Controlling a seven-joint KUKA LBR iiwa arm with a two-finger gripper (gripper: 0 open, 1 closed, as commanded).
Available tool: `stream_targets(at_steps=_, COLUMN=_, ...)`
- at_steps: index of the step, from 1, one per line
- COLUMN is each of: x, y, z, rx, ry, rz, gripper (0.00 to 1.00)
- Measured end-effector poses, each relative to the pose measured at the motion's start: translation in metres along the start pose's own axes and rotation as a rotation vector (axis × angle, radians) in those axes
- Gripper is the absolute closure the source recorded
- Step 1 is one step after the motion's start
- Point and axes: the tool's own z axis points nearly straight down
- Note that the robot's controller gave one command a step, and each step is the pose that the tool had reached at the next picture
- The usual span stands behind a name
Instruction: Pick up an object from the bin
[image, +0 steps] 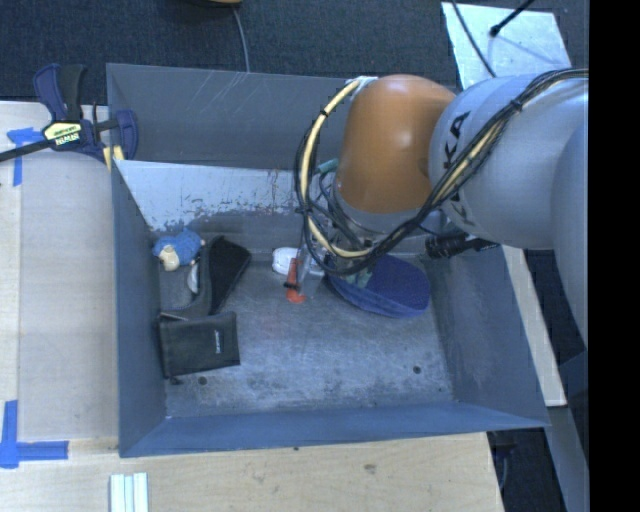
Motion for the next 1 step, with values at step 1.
stream_targets(at_steps=1, x=0.0081, y=-0.0002, z=-0.0621, rx=0.000, ry=-0.002, rz=-0.027, gripper=1.00)
